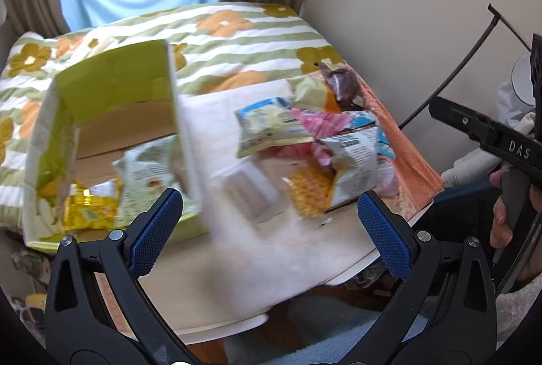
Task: Organize snacks
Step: 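Grasp the white TATRE chip bag with the left tool while the right tool grasps a blue-white bag, then drop both held bags into the box, opening the left tool while the right tool opens, then move both tools back over the remaining snack pile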
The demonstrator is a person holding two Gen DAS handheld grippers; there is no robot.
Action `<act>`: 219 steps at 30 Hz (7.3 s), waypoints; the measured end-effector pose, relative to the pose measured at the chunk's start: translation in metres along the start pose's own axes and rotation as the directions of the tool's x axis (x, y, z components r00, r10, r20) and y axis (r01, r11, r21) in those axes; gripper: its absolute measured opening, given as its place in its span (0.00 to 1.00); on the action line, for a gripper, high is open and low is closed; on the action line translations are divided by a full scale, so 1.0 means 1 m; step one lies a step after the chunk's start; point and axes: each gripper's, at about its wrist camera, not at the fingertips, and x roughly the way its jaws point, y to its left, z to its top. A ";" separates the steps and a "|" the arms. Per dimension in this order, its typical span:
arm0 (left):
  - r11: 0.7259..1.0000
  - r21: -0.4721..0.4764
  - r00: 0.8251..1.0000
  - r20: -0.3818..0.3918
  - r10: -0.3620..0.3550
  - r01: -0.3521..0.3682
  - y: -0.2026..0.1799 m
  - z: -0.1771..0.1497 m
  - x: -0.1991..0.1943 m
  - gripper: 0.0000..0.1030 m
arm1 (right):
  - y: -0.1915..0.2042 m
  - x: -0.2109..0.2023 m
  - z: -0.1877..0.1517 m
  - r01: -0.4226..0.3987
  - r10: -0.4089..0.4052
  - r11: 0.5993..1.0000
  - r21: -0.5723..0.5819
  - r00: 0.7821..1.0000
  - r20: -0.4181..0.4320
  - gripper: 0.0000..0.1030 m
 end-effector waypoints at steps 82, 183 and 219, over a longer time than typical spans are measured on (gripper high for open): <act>0.987 -0.161 0.975 -0.212 -0.058 0.023 -0.083 0.006 0.172 0.57 | -0.127 0.199 -0.006 -0.063 0.197 0.945 0.321 0.892 -0.406 0.59; 0.881 -0.426 0.978 -0.121 0.169 -0.205 0.283 0.022 0.006 0.96 | 0.259 0.182 0.046 -0.396 0.331 0.884 -0.247 0.905 -0.267 0.95; 0.981 -0.189 0.999 -0.009 0.036 -0.037 0.061 0.129 0.059 0.96 | 0.005 0.093 0.082 -0.256 0.227 0.955 -0.148 0.956 -0.183 0.95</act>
